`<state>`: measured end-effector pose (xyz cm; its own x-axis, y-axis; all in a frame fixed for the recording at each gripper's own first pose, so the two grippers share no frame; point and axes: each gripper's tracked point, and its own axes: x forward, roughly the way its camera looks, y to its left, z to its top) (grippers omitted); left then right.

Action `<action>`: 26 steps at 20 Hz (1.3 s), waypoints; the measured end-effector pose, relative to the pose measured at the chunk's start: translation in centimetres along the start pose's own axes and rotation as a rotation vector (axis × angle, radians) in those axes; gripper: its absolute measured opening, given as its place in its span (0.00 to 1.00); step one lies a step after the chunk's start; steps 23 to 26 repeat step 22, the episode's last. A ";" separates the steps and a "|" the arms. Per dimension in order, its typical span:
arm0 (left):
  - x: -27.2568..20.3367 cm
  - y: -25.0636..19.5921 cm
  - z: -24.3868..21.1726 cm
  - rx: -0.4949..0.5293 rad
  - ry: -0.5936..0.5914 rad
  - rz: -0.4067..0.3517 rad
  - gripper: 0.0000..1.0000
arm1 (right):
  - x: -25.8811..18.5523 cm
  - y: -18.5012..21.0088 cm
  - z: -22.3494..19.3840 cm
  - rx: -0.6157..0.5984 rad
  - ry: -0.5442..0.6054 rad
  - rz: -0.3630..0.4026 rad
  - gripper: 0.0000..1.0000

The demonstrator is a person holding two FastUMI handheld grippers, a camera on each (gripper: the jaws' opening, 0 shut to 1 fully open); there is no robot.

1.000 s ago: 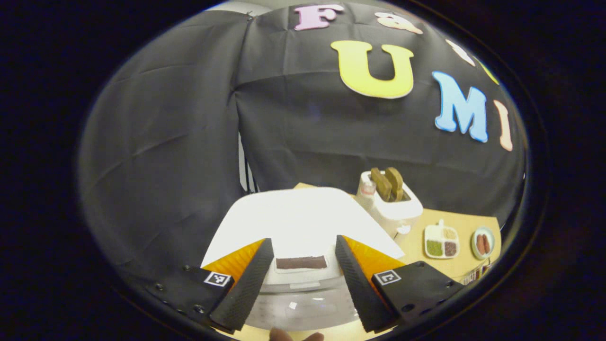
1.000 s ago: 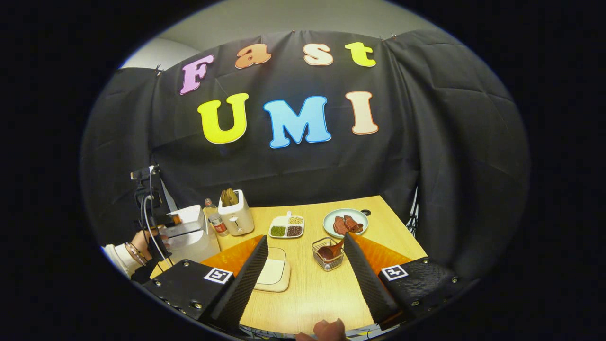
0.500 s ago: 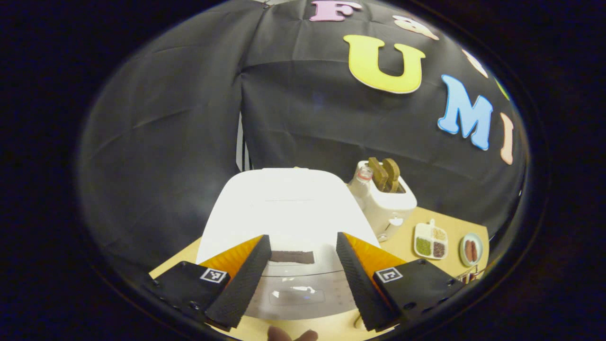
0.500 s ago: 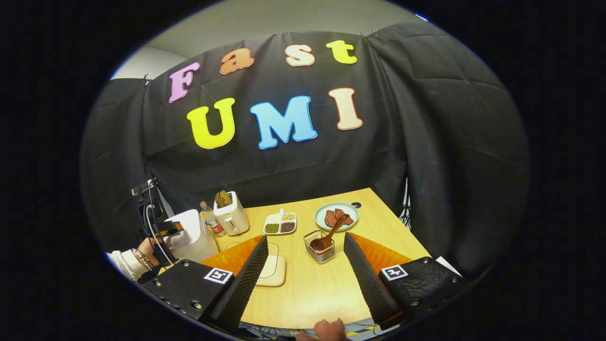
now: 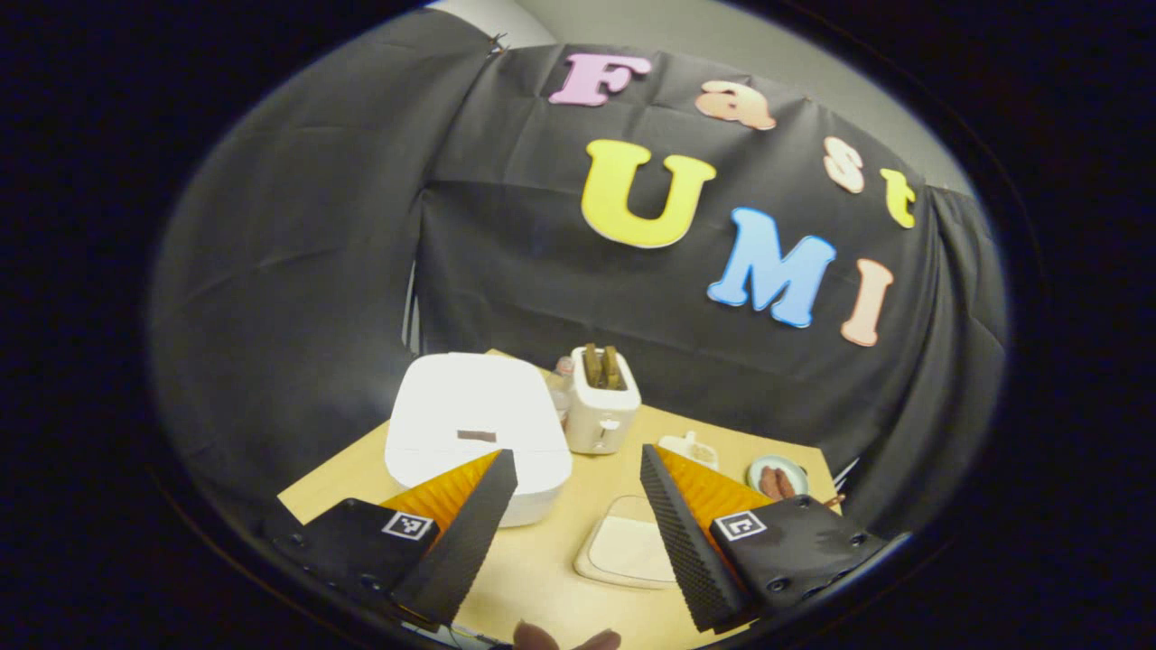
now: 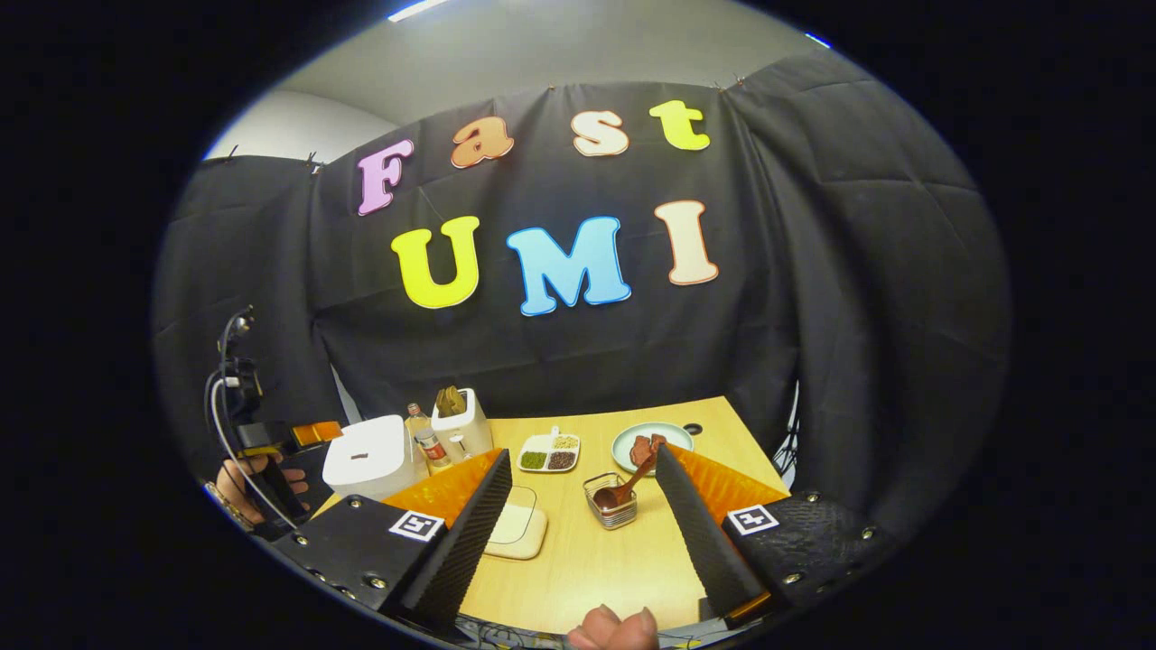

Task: Close the left gripper, press the button to open the rice cooker; take a wooden spoon from the chopstick holder with the right hand, scoop a spoonful of rice and pour it into the rice cooker, then put the wooden spoon back into the chopstick holder.

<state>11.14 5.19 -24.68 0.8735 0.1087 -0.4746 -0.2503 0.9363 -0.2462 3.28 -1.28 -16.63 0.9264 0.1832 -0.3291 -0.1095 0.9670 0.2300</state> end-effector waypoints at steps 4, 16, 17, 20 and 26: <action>-10.9 -7.3 5.7 0.094 -0.209 -0.095 0.94 | -1.9 -1.2 4.1 -0.005 -0.058 0.025 0.98; -25.5 -15.0 11.0 0.176 -0.421 -0.254 0.92 | -10.6 0.4 13.8 -0.059 -0.386 -0.057 0.98; -26.1 -15.1 11.6 0.191 -0.437 -0.255 0.92 | -10.8 0.2 13.9 -0.068 -0.388 -0.071 0.98; -26.6 -15.2 12.4 0.219 -0.467 -0.271 0.92 | -11.3 1.6 13.9 -0.070 -0.401 -0.076 0.98; -26.5 -15.4 12.5 0.226 -0.459 -0.292 0.92 | -11.1 2.3 13.5 -0.095 -0.399 -0.078 0.98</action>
